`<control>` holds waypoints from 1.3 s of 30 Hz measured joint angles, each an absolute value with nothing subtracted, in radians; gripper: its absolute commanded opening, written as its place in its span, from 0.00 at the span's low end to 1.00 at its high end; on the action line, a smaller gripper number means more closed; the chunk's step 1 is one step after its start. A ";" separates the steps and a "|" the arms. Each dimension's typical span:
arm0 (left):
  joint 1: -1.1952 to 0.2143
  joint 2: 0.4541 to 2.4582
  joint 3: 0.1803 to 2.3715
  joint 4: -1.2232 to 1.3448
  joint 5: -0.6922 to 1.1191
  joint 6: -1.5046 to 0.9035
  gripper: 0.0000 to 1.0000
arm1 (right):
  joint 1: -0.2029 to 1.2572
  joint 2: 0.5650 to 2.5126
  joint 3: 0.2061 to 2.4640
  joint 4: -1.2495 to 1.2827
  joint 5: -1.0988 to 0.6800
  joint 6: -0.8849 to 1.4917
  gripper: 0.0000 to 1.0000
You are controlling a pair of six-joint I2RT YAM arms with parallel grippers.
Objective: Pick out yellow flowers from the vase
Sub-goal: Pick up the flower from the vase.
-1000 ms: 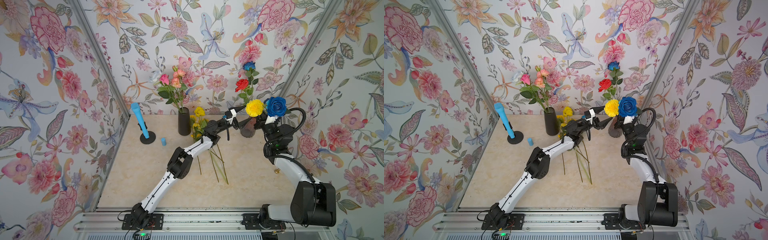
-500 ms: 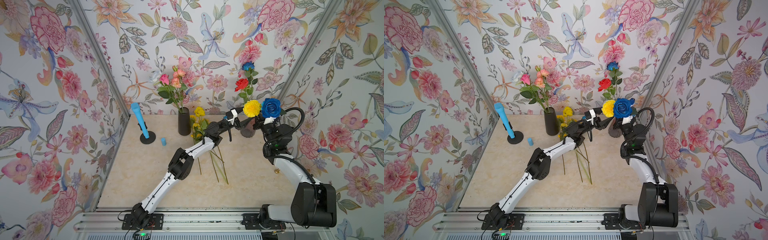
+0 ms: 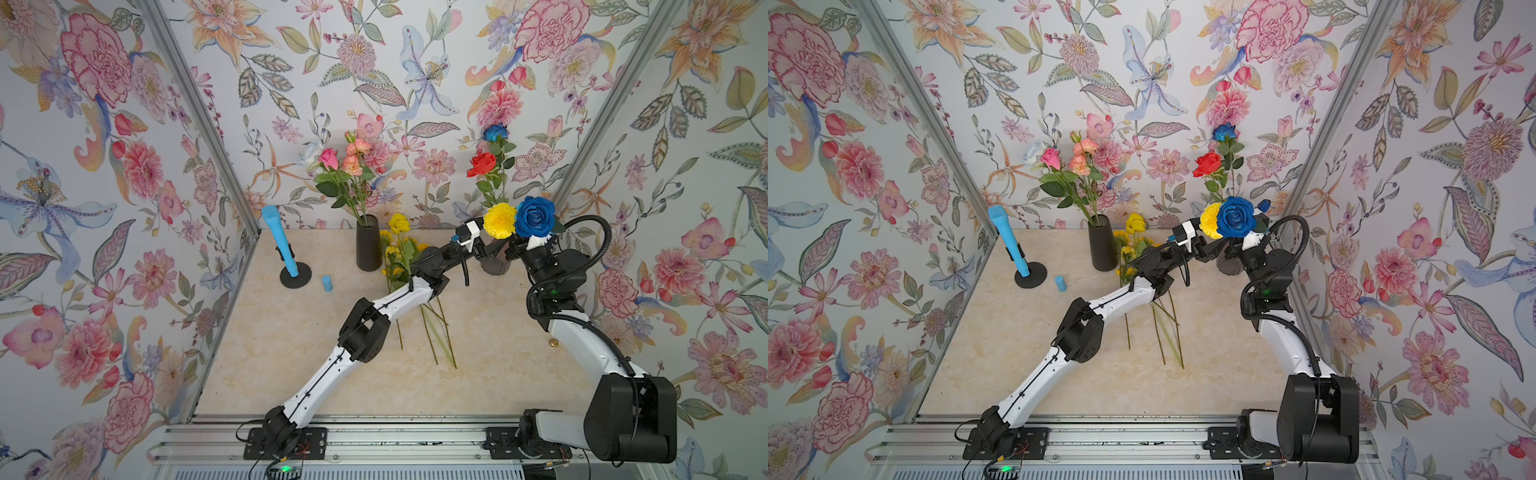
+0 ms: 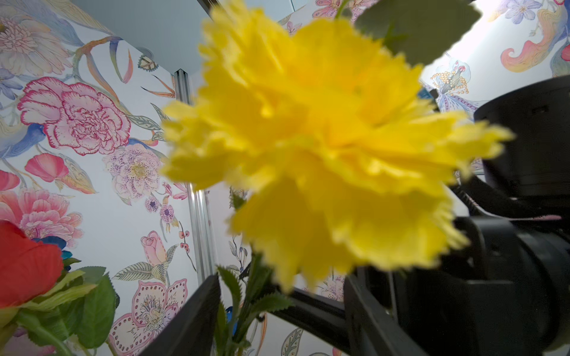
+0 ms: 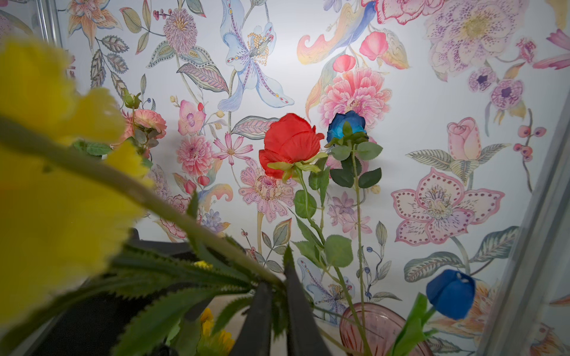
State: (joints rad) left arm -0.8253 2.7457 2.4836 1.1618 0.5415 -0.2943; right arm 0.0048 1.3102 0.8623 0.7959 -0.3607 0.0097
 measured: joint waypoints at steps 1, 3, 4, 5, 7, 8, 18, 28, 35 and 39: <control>-0.825 2.746 2.484 1.162 0.542 -0.294 0.64 | 0.006 1.310 0.862 0.796 -0.361 0.006 0.12; -0.825 2.746 2.484 1.162 0.542 -0.292 0.61 | 0.006 1.310 0.862 0.793 -0.361 0.001 0.12; -0.825 2.746 2.484 1.162 0.542 -0.291 0.60 | 0.006 1.310 0.862 0.792 -0.361 -0.001 0.12; -0.825 2.746 2.484 1.162 0.542 -0.292 0.57 | 0.006 1.310 0.862 0.789 -0.361 -0.004 0.11; -0.825 2.746 2.484 1.162 0.542 -0.291 0.54 | 0.006 1.310 0.862 0.783 -0.360 -0.010 0.11; -0.825 2.746 2.484 1.162 0.542 -0.291 0.54 | 0.007 1.310 0.862 0.780 -0.360 -0.013 0.12; -0.818 2.746 2.484 1.164 0.542 -0.292 0.46 | 0.012 1.310 0.862 0.754 -0.359 -0.043 0.12; -0.810 2.745 2.483 1.166 0.542 -0.297 0.30 | 0.013 1.310 0.862 0.731 -0.360 -0.068 0.12; -0.807 2.745 2.483 1.166 0.541 -0.303 0.20 | 0.013 1.310 0.862 0.724 -0.356 -0.068 0.14; -0.805 2.745 2.482 1.167 0.542 -0.305 0.14 | 0.009 1.311 0.862 0.724 -0.355 -0.063 0.15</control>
